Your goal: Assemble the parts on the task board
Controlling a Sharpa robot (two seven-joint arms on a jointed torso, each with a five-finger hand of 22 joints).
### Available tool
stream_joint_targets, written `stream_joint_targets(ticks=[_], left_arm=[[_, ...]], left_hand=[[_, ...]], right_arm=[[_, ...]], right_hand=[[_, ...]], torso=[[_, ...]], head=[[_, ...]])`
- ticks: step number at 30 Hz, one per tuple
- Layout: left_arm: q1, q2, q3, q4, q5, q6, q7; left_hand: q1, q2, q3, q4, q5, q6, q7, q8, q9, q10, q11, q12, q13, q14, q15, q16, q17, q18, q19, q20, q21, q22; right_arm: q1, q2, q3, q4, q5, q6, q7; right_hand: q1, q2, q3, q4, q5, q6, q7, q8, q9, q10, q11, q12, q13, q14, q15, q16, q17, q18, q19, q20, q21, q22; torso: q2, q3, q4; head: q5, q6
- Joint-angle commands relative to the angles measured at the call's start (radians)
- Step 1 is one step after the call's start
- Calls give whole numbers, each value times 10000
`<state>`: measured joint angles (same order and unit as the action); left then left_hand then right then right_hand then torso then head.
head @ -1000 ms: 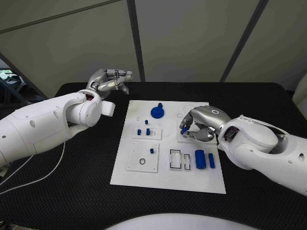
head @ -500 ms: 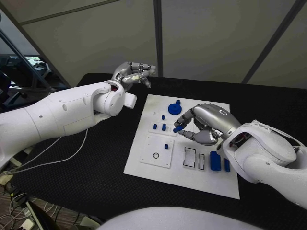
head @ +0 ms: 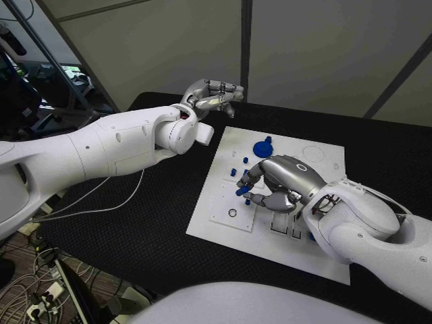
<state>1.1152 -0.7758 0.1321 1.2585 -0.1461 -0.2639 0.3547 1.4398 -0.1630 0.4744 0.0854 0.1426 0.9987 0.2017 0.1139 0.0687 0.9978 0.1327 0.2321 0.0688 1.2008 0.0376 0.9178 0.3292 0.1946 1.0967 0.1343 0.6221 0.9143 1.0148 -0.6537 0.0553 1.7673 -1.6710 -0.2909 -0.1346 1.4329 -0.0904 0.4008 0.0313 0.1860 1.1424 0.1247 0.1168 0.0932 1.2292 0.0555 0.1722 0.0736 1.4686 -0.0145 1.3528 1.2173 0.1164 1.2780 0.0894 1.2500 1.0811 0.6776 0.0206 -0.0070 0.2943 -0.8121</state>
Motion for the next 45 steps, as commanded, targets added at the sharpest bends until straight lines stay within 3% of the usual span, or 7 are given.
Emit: stream_joint_targets(ticks=[1, 3, 14, 29, 45], left_arm=[[18, 25, 7, -5, 32, 128, 33], [18, 27, 7, -7, 32, 131, 31], [19, 53, 7, -17, 32, 144, 23], [19, 68, 7, -34, 32, 154, 15], [19, 74, 6, -26, 32, 160, 9]], left_hand=[[39, 28, -9, -45, -42, -76, 5, 49, -8, -90, 4, 64, -16, -65, 12, -35, -8, -120, -51, 0, -47, -10], [39, 28, -9, -45, -42, -76, 5, 49, -8, -90, 4, 64, -16, -65, 12, -35, -8, -120, -51, 0, -47, -10], [39, 28, -9, -45, -42, -76, 5, 49, -8, -90, 4, 64, -16, -65, 12, -35, -8, -120, -51, 0, -47, -10], [39, 24, -15, -58, -42, -85, 5, 54, -8, -110, 5, 75, -16, -67, 12, -36, -19, -119, -55, 1, -49, -10], [38, 21, -17, -61, -43, -89, 6, 53, -9, -115, 5, 77, -16, -67, 12, -36, -21, -118, -55, 1, -50, -10]], right_arm=[[-16, 103, -79, -127, -177, 467, 231], [-44, 184, -125, -210, -197, 549, 236], [-126, 486, -382, -573, -377, 997, 192], [-152, 691, -532, -713, -412, 1140, 209], [-162, 820, -565, -839, -416, 1259, 182]], right_hand=[[-7, 65, 35, -28, 47, 13, 70, 25, 56, 43, 44, -48, -4, 434, -48, 15, -17, -102, 37, -18, 30, -12], [-7, 66, 35, -28, 48, 12, 70, 24, 56, 43, 45, -50, -4, 434, -48, 15, -16, -102, 36, -18, 29, -14], [-6, 68, 38, -31, 52, 8, 72, 21, 56, 40, 47, -59, -5, 435, -46, 20, -10, -102, 36, -16, 31, -12], [-1, 73, 44, -38, 56, 4, 75, 15, 55, 37, 50, -75, -6, 435, -43, 24, -5, -100, 26, -14, 22, -25], [5, 83, 53, -45, 61, 3, 77, 12, 55, 38, 52, -89, -6, 433, -41, 21, -11, -102, 30, -12, 30, -14]], torso=[[-2, 3, 14], [-5, 8, -21], [-11, 6, -17], [-8, 8, -22], [-13, 1, -20]], head=[[14, -40], [63, -72], [90, -172], [88, -168], [109, -140]])
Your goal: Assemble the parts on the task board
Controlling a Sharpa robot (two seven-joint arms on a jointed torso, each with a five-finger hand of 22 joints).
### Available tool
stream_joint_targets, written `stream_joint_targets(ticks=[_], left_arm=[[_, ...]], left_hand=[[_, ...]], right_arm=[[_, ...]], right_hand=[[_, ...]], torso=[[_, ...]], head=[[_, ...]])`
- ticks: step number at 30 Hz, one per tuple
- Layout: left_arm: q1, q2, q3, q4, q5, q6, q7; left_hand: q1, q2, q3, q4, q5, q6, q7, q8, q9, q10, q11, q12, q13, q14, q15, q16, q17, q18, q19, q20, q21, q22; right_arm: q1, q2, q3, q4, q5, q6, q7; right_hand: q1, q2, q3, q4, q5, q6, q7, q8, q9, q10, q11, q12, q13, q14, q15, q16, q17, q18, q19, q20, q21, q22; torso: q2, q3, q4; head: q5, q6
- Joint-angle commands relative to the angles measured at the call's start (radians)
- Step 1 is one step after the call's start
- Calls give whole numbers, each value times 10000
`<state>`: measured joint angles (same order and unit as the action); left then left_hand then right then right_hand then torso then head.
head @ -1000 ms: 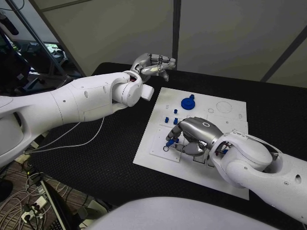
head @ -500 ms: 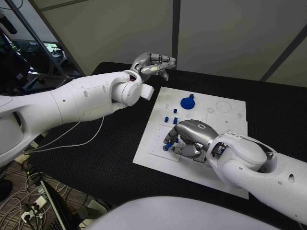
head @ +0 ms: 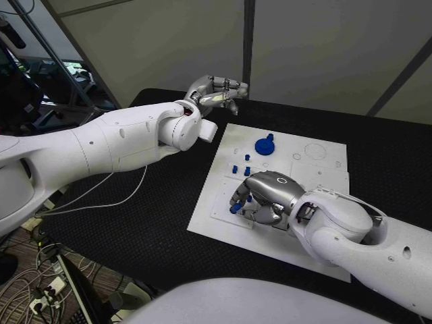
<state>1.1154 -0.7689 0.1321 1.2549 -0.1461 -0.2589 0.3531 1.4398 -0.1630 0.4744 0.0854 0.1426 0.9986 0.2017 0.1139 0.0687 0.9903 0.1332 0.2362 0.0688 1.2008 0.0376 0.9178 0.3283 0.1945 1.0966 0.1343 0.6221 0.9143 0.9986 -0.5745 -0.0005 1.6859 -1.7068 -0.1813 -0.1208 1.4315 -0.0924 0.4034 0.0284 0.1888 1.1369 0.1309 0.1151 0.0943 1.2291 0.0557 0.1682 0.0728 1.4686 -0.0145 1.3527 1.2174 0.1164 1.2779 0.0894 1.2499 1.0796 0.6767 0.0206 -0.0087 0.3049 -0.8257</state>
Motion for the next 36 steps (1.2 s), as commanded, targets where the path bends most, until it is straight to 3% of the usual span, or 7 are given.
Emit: stream_joint_targets(ticks=[1, 14, 19, 21, 26, 30, 36], left_arm=[[17, 5, 6, 11, 32, 110, 24], [20, -36, 6, 35, 32, 118, 11], [21, -40, 6, 37, 32, 121, 9], [22, -40, 6, 39, 32, 122, 8], [22, -40, 6, 39, 32, 133, 24], [22, -44, 6, 40, 32, 143, 30], [22, -70, 6, 38, 32, 130, 17]], left_hand=[[38, 21, -18, -61, -43, -89, 6, 53, -9, -40, 1, 36, -16, -67, 13, -37, -12, -118, -55, 1, -49, -10], [38, 21, -18, -61, -43, -89, 6, 53, -9, -40, 1, 36, -16, -67, 13, -37, -12, -118, -55, 1, -49, -10], [38, 21, -18, -61, -43, -89, 6, 53, -9, -40, 1, 36, -16, -67, 13, -37, -12, -118, -55, 1, -49, -10], [38, 21, -18, -61, -43, -89, 6, 53, -9, -40, 1, 36, -16, -67, 13, -37, -12, -118, -55, 1, -49, -10], [38, 21, -18, -61, -43, -89, 6, 53, -9, -40, 1, 36, -16, -67, 13, -37, -12, -118, -55, 1, -49, -10], [38, 21, -18, -61, -43, -89, 6, 53, -9, -40, 1, 36, -16, -67, 13, -37, -12, -118, -55, 1, -49, -10], [38, 21, -18, -61, -43, -89, 6, 53, -9, -40, 1, 36, -16, -67, 13, -37, -12, -118, -55, 1, -49, -10]], right_arm=[[0, 35, -8, -40, -66, 178, 33], [-2, 185, -18, -133, -363, 308, -138], [-2, 216, -43, -158, -440, 365, -172], [-2, 224, -58, -164, -466, 380, -173], [-2, 238, -80, -149, -532, 340, -157], [-2, 224, -86, -116, -574, 186, -122], [-4, 126, -89, 24, -601, -433, -42]], right_hand=[[19, 103, 27, -16, 34, 58, 16, 29, 45, 39, 50, -49, 1, 433, -41, 21, -12, -102, 31, -12, 30, 1], [-72, 65, 30, -34, -8, -128, 107, -116, 5, -107, 143, -312, -23, 415, 31, 11, -53, -80, -68, 43, -37, -96], [-171, -99, 51, -42, -82, -585, 276, -405, -116, -531, 312, -644, -76, 404, 171, 18, -68, -74, -126, 143, -73, -141], [-206, -243, 53, -72, -155, -941, 269, -548, -204, -813, 373, -772, -87, 394, 230, 17, -85, -63, -163, 201, -101, -180], [-353, -487, -25, -76, -190, -1811, 201, -546, -303, -1505, 478, -903, -74, 365, 318, 14, -125, -12, -305, 296, -241, -373], [-385, -546, -135, -109, -168, -2115, 146, -531, -286, -1871, 548, -835, -52, 364, 372, 63, -78, 35, -460, 355, -406, -597], [-459, -662, -482, -158, 52, -2413, 152, -511, -264, -2261, 592, -579, -18, 241, 417, -100, -359, 140, -811, 411, -787, -1098]], torso=[[-5, 1, 1], [4, -2, -3], [2, -3, -1], [-2, 0, -1], [-5, 3, 1], [-6, 5, 4], [-3, 6, -2]], head=[[0, -6], [10, -4], [7, -10], [4, -13], [23, -18], [21, -15], [7, -7]])
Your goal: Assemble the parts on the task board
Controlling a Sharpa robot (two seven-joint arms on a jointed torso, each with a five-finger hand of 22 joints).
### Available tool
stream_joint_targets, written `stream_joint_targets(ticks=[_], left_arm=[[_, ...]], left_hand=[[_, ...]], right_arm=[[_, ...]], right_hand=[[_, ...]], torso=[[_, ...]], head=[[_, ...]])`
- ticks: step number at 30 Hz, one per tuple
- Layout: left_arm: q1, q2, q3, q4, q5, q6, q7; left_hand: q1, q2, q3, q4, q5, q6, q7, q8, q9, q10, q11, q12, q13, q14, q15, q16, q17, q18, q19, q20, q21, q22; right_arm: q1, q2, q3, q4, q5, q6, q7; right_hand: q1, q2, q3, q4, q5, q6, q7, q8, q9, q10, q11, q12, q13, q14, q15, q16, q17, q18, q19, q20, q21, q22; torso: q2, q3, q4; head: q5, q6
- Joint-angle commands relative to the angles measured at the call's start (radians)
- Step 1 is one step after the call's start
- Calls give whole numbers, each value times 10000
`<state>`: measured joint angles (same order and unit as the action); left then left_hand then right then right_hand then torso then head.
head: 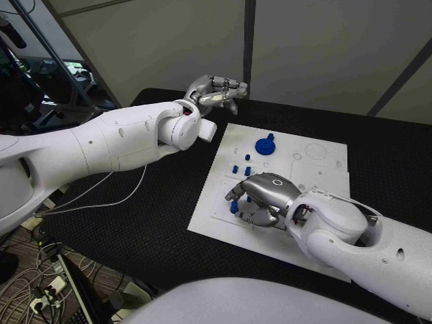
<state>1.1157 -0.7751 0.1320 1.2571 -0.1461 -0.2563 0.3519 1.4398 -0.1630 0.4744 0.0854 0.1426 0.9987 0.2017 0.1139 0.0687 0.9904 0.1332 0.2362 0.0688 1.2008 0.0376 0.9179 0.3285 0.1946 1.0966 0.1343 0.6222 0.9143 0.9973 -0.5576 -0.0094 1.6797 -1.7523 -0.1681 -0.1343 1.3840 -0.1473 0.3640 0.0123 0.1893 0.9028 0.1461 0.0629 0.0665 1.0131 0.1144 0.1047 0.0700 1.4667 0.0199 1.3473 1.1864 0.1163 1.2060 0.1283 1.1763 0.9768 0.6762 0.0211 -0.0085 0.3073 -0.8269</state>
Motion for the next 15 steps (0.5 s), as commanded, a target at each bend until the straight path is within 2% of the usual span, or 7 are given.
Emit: stream_joint_targets(ticks=[1, 5, 9, 11, 13, 15], left_arm=[[19, -11, 7, 15, 31, 102, 29], [18, -20, 6, 2, 31, 96, 33], [17, -24, 5, -12, 31, 96, 35], [16, -27, 4, -21, 31, 99, 36], [15, -31, 1, -31, 31, 101, 37], [14, -34, -6, -41, 31, 102, 37]], left_hand=[[38, 21, -17, -61, -43, -89, 6, 53, -9, -40, 1, 36, -16, -67, 13, -37, -14, -118, -55, 1, -50, -10], [38, 21, -17, -61, -43, -89, 6, 53, -9, -40, 1, 36, -16, -67, 13, -37, -14, -118, -55, 1, -50, -10], [38, 21, -17, -61, -43, -89, 6, 53, -9, -40, 1, 36, -16, -67, 13, -37, -14, -118, -55, 1, -50, -10], [31, 30, -22, -69, -42, -102, 10, 60, -10, -63, 4, 56, -14, -67, 15, -37, -28, -118, -58, 4, -53, -11], [30, 31, -23, -70, -42, -103, 10, 61, -10, -64, 4, 58, -14, -67, 16, -37, -29, -118, -58, 4, -53, -11], [30, 31, -23, -70, -42, -103, 10, 61, -10, -64, 4, 58, -14, -67, 16, -37, -29, -118, -58, 4, -53, -11]], right_arm=[[6, -72, 0, 122, -147, -657, 111], [-16, -323, 1, 413, -148, -1279, 234], [-25, -726, 5, 788, -57, -1824, 309], [-25, -1073, 11, 1071, 94, -2133, 309], [-21, -1463, 38, 1340, 407, -2393, 248], [-14, -1871, 162, 1563, 912, -2586, 143]], right_hand=[[14, -118, -112, 0, 56, -79, 1, 12, 15, -125, 7, 74, 12, 253, 74, -54, -63, 141, -101, 25, -61, -80], [8, -123, -187, -5, 82, -74, 22, 25, 25, -185, 10, 141, 18, 237, 79, -70, -92, 146, -123, 31, -89, -110], [17, -86, -262, -5, 116, -38, 75, 45, 39, -159, -9, 296, 44, 237, 67, -58, -83, 147, -114, 29, -92, -105], [16, -41, -314, 12, 146, 30, 143, 67, 54, -43, -46, 483, 77, 256, 41, -25, -43, 141, -68, 13, -61, -59], [-14, 3, -348, 57, 191, 161, 198, 114, 79, 116, -73, 663, 105, 276, 17, -3, -19, 129, -16, -7, -25, -9], [-104, 69, -367, 164, 214, 440, 277, 227, 128, 474, -75, 911, 158, 269, 14, -39, -82, 95, 104, -17, 82, 138]], torso=[[0, -1, -1], [-13, 10, -16], [-22, 10, -26], [-41, 14, -46], [-45, 2, -49], [-86, -7, -82]], head=[[-22, 6], [-41, 35], [-132, 114], [-298, 214], [-467, 304], [-703, 389]])
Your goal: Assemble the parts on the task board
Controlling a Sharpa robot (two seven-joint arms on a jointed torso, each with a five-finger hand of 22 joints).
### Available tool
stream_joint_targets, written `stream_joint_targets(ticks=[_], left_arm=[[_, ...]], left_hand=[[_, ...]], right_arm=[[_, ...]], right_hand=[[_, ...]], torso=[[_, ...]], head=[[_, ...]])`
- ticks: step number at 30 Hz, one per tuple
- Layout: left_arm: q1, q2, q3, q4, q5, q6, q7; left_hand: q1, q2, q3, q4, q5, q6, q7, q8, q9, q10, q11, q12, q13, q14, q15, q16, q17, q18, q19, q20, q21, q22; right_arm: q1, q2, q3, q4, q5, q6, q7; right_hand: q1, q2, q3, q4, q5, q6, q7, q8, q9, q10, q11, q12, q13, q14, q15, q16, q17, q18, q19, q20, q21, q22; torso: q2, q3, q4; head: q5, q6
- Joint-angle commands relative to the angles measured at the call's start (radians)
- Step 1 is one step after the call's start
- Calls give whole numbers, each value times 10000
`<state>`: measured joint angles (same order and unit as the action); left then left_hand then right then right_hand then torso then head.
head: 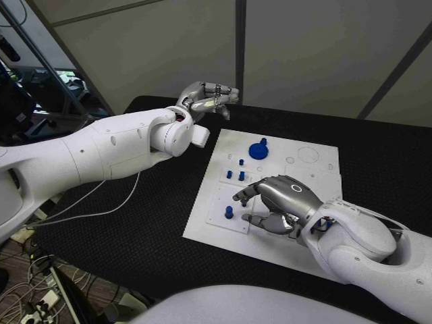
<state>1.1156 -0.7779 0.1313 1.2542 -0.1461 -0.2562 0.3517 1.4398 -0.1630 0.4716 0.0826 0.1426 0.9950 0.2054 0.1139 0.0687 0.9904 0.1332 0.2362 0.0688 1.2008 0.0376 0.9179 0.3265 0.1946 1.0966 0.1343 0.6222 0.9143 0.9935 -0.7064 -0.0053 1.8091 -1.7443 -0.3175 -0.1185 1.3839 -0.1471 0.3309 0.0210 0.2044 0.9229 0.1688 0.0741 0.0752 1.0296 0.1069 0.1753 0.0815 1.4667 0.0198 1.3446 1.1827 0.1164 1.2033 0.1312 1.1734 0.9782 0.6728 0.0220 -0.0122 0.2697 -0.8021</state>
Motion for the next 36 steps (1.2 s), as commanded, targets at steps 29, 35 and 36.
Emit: stream_joint_targets(ticks=[29, 35, 36], left_arm=[[-46, -278, -174, 349, 31, 57, 88], [-56, -295, -179, 415, 31, 65, 117], [-57, -303, -179, 428, 31, 66, 120]], left_hand=[[22, 35, 0, -43, -43, -63, -28, 69, -8, -70, 4, 72, -12, -65, 17, -36, -16, -119, -59, 5, -54, -11], [-57, 45, -35, -4, -50, -68, -26, 85, -7, -90, 8, 103, -9, -60, 27, -30, -32, -122, -63, 16, -65, -18], [-57, 45, -35, -4, -50, -68, -26, 85, -7, -90, 8, 103, -9, -60, 27, -30, -32, -122, -63, 16, -65, -18]], right_arm=[[-233, -3800, 463, 1339, 3034, -742, -3310], [-494, -3559, 454, 1248, 2425, -534, -3733], [-547, -3520, 454, 1242, 2327, -519, -3780]], right_hand=[[-1603, 70, -3900, 2681, 1792, 950, -623, 1638, 986, 3556, -805, 10801, 11292, 838, -617, 1781, 2812, -435, 1759, -628, 1963, 2761], [-1720, 148, -4263, 2705, 1725, 892, -625, 1751, 1101, 3584, -801, 10917, 11504, 841, -611, 1797, 2843, -439, 1767, -619, 1977, 2792], [-1723, 150, -4274, 2705, 1720, 891, -625, 1755, 1105, 3586, -801, 10922, 11511, 841, -611, 1798, 2844, -439, 1767, -619, 1977, 2792]], torso=[[-278, 7, -429], [-259, -6, -406], [-257, -11, -404]], head=[[-3183, 277], [-3411, 239], [-3440, 246]])
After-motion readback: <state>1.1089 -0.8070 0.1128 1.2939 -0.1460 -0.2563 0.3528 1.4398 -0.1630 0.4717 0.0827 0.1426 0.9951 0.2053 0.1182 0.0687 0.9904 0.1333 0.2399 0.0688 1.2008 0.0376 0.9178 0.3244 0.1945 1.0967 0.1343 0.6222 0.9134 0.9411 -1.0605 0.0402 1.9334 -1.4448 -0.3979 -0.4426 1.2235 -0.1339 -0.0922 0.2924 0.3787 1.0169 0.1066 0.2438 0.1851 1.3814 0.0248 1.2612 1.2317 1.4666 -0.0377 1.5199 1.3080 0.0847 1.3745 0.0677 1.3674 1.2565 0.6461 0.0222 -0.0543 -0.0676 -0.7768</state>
